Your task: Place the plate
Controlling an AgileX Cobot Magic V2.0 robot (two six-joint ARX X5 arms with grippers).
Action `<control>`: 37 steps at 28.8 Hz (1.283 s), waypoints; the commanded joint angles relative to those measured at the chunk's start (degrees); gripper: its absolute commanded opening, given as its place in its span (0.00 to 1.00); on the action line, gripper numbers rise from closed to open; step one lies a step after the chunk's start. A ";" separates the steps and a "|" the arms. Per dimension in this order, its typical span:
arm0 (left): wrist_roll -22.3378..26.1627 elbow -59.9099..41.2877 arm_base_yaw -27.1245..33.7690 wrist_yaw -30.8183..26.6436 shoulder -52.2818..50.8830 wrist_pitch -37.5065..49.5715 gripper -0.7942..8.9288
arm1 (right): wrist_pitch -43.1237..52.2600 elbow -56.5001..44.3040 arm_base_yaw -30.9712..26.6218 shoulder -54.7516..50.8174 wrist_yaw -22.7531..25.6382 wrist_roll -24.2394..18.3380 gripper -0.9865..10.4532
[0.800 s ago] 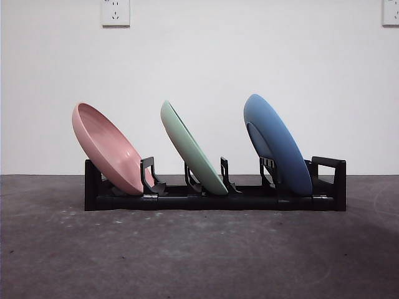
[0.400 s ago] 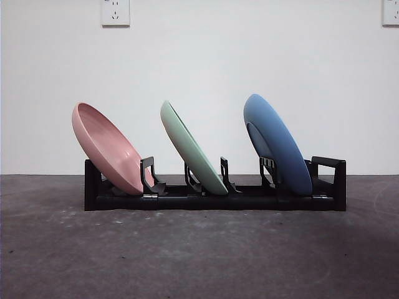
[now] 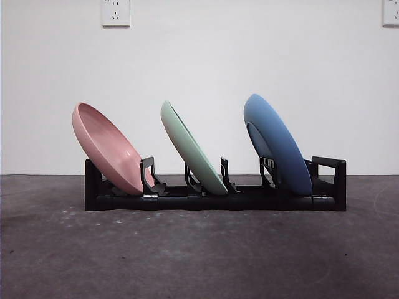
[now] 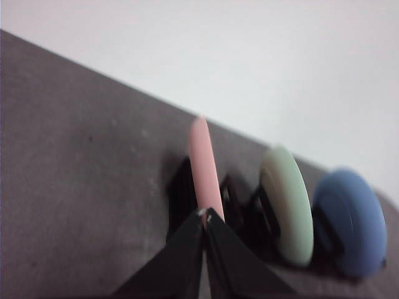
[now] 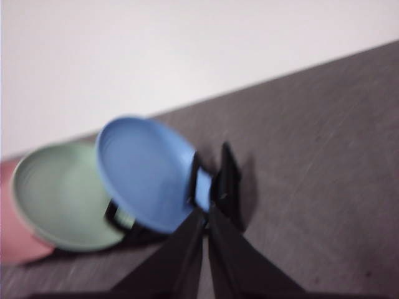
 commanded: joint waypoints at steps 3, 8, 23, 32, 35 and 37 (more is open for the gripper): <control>6.88 10.25 -0.02 2.38 7.32 -12.09 0.09 | -8.44 9.84 -0.07 9.62 -6.75 -2.80 0.10; 9.70 18.08 -0.02 3.63 15.19 -22.97 0.09 | -15.82 19.12 0.07 18.21 -11.91 -3.48 0.10; 13.90 37.11 -0.17 3.76 38.27 -42.73 0.43 | -36.92 39.26 7.67 41.66 -13.00 -15.58 0.39; 13.88 37.11 -0.17 3.76 38.73 -42.07 0.47 | -38.03 41.86 11.17 48.85 -10.32 -13.66 0.47; 13.84 37.11 -0.15 3.76 38.73 -42.12 0.47 | -38.01 46.25 12.41 55.54 -10.45 -14.03 0.47; 13.84 37.11 -0.17 3.76 38.71 -42.12 0.47 | -36.39 50.16 13.62 60.54 -10.47 -14.14 0.46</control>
